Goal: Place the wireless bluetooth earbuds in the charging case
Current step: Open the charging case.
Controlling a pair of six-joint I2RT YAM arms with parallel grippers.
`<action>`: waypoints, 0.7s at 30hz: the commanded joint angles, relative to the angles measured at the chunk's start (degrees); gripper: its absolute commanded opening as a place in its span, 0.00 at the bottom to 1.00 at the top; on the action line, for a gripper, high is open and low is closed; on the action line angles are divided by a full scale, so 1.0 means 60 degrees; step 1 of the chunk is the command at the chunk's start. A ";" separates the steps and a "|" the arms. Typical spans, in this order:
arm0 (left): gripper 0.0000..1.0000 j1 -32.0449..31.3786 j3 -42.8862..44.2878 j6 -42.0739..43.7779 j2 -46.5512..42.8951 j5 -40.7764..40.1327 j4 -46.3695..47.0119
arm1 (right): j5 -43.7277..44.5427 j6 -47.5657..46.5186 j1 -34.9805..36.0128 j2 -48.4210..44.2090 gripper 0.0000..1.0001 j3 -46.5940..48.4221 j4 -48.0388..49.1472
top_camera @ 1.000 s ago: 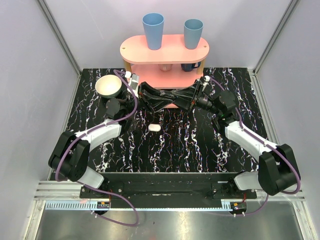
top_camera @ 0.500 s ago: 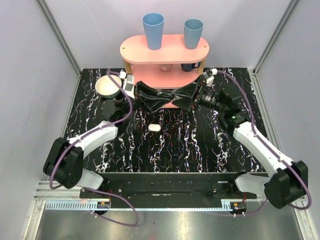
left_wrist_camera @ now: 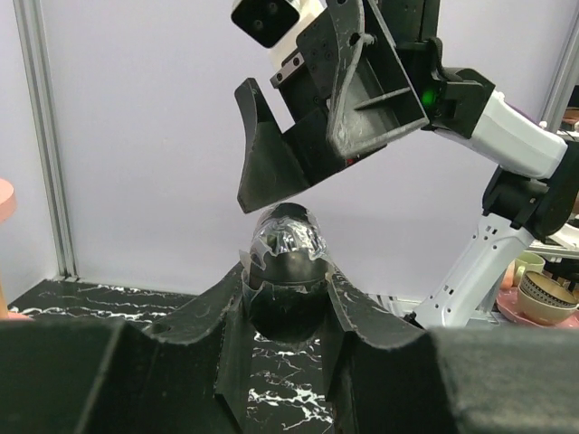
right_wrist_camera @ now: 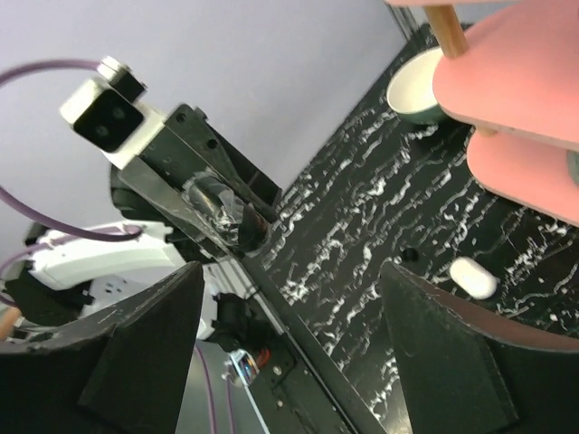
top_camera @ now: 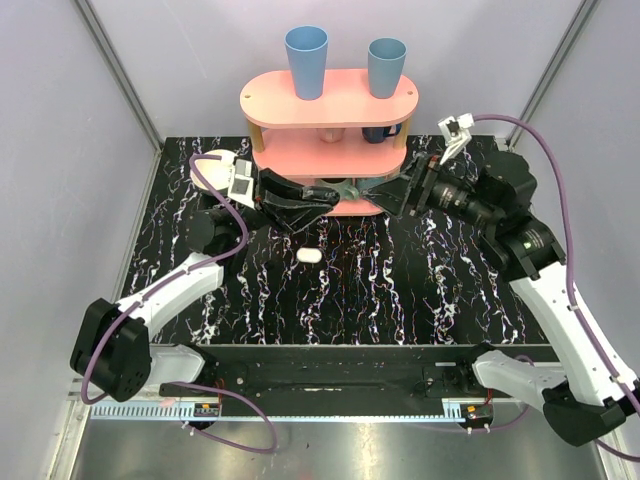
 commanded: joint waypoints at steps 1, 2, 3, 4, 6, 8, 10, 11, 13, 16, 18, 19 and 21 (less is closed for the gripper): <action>0.00 0.0049 -0.0082 0.0090 -0.0154 -0.0071 0.0179 | 0.0623 -0.1479 0.0581 0.0398 0.85 0.0531 -0.1207; 0.00 0.0049 -0.0082 0.0090 -0.0154 -0.0056 0.0150 | 0.0755 -0.1655 0.0814 0.0515 0.85 0.0677 -0.1310; 0.00 0.0049 -0.0082 0.0090 -0.0154 -0.0056 0.0120 | 0.0944 -0.1743 0.0903 0.0588 0.85 0.0751 -0.1384; 0.00 0.0049 -0.0067 0.0090 -0.0139 -0.0056 0.0062 | 0.1048 -0.1846 0.1005 0.0661 0.85 0.0839 -0.1573; 0.00 0.0049 -0.0067 0.0090 -0.0124 -0.0012 0.0047 | 0.1413 -0.1949 0.1283 0.0838 0.85 0.1059 -0.1692; 0.00 0.0020 -0.0082 0.0105 -0.0139 0.0032 0.0003 | 0.1488 -0.2051 0.1431 0.0925 0.85 0.1175 -0.1677; 0.00 0.0035 -0.0125 0.0148 -0.0168 0.0017 -0.0070 | 0.1401 -0.2066 0.1504 0.0970 0.86 0.1220 -0.1561; 0.00 0.0035 -0.0155 0.0163 -0.0139 0.0017 -0.0085 | 0.1357 -0.2038 0.1548 0.0970 0.86 0.1220 -0.1459; 0.00 0.0034 -0.0213 0.0178 -0.0168 0.0003 -0.0129 | 0.1269 -0.1964 0.1592 0.0941 0.86 0.1206 -0.1268; 0.00 0.0035 -0.0257 0.0193 -0.0154 -0.0012 -0.0173 | 0.1151 -0.1818 0.1636 0.0970 0.86 0.1176 -0.1092; 0.00 0.0020 -0.0214 0.0178 -0.0139 0.0002 -0.0173 | 0.1108 -0.1701 0.1666 0.1043 0.87 0.1162 -0.1019; 0.00 0.0020 -0.0199 0.0164 -0.0095 0.0032 -0.0173 | 0.1107 -0.1642 0.1709 0.1087 0.86 0.1176 -0.1033; 0.00 0.0005 -0.0155 0.0120 -0.0081 0.0076 -0.0144 | 0.1151 -0.1554 0.1753 0.1102 0.86 0.1162 -0.0960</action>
